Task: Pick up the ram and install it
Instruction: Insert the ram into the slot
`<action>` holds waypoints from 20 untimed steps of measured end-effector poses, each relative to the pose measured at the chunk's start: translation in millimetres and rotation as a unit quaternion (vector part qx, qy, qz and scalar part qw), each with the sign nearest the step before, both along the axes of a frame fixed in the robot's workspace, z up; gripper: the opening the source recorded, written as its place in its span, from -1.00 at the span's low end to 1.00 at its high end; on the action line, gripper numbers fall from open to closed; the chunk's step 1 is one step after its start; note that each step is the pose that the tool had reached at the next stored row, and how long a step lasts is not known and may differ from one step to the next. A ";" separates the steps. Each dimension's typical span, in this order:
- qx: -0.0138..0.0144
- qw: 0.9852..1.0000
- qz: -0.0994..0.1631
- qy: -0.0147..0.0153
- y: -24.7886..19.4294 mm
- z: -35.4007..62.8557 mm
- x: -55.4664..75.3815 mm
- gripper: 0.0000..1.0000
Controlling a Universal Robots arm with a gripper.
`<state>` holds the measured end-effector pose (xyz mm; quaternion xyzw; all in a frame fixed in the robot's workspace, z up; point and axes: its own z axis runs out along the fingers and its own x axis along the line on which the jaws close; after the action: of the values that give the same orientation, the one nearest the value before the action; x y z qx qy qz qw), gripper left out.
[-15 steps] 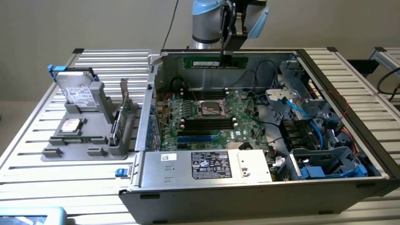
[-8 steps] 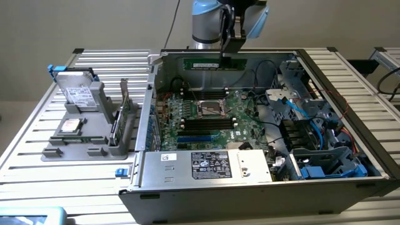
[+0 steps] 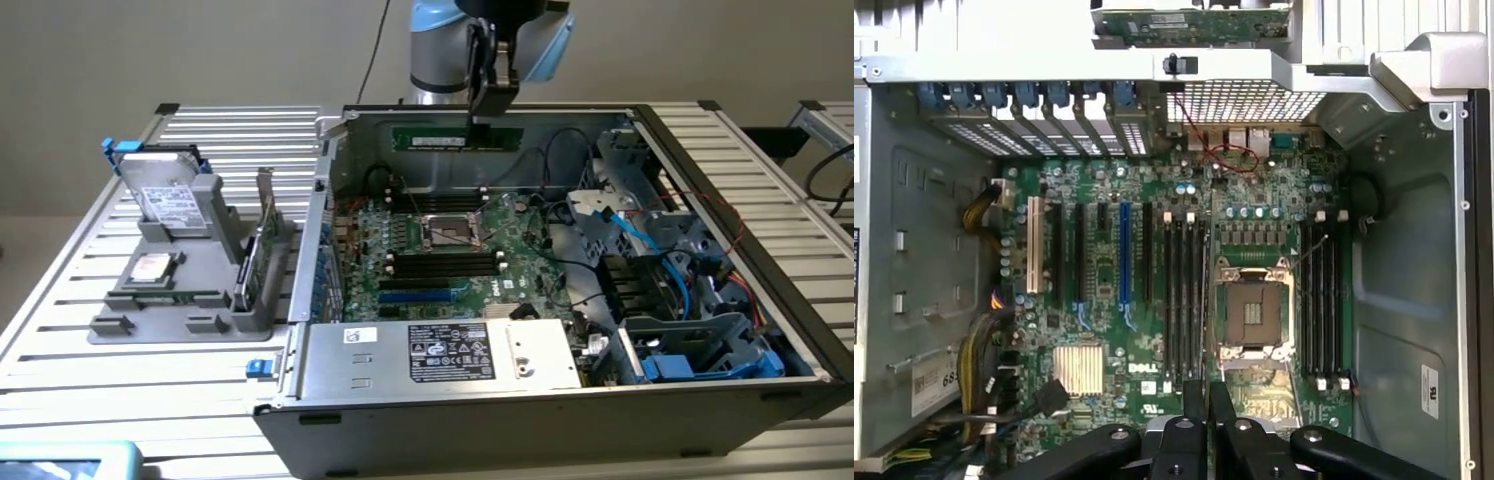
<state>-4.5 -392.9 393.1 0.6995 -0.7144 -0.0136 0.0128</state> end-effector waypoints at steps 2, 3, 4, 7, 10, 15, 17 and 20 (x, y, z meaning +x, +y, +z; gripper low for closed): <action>0.000 1.000 0.000 -0.001 2.2 -2.3 0.0 -0.73; 0.000 1.000 0.000 -0.002 2.3 -3.3 0.0 -0.73; 0.000 1.000 0.000 -0.004 2.3 -4.4 0.0 -0.73; -0.001 1.000 0.000 -0.008 2.4 -7.5 -0.2 -0.73; -0.005 1.000 0.000 -0.011 2.4 -10.0 -0.7 -0.73; -0.013 1.000 0.000 -0.014 6.2 -14.1 -3.1 -0.73; -0.016 1.000 0.000 -0.016 9.1 -15.7 -4.1 -0.73; -0.019 1.000 0.000 -0.017 10.7 -20.1 -4.7 -0.73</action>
<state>-9.2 -382.2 373.0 0.6994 -0.7145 0.0114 0.0139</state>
